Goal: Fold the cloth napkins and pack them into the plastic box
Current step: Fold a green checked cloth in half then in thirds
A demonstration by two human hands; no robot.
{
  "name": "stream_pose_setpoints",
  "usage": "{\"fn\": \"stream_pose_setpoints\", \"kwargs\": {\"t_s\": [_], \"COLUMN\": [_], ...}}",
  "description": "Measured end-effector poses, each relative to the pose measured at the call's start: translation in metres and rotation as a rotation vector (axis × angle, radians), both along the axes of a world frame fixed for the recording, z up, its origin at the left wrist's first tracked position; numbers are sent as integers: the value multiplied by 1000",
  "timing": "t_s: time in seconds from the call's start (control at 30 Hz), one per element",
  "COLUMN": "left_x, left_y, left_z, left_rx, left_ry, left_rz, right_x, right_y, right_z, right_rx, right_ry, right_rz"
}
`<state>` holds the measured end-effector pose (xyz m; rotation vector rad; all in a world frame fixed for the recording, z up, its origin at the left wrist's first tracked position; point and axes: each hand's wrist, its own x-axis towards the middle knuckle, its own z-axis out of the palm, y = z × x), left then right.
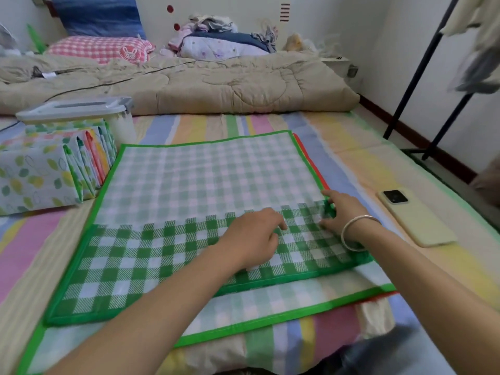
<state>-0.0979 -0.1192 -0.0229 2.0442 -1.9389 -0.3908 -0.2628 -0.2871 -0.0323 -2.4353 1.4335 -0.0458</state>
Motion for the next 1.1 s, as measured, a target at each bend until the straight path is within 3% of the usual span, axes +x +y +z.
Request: {"fn": "stream_pose_setpoints", "kwargs": {"t_s": [0.17, 0.37, 0.53, 0.73, 0.87, 0.93, 1.1], "left_x": [-7, -2, -10, -5, -2, -4, -11], "left_y": [-21, -25, -23, -24, -24, -24, -23], "left_z": [0, 7, 11, 9, 5, 5, -2], "left_rx": [75, 288, 344, 360, 361, 354, 323], "left_ry": [-150, -20, -240, -183, -155, -166, -208], "left_rz": [22, -11, -45, -38, -41, -27, -10], "right_x": [3, 14, 24, 22, 18, 14, 5], "right_y": [-17, -36, -44, -51, -49, -46, -37], "right_z": [9, 21, 30, 41, 45, 44, 40], "right_rx": [0, 97, 124, 280, 240, 219, 480], "right_ry": [170, 284, 427, 191, 366, 333, -151], "right_rz": [146, 225, 243, 147, 163, 147, -2]}}
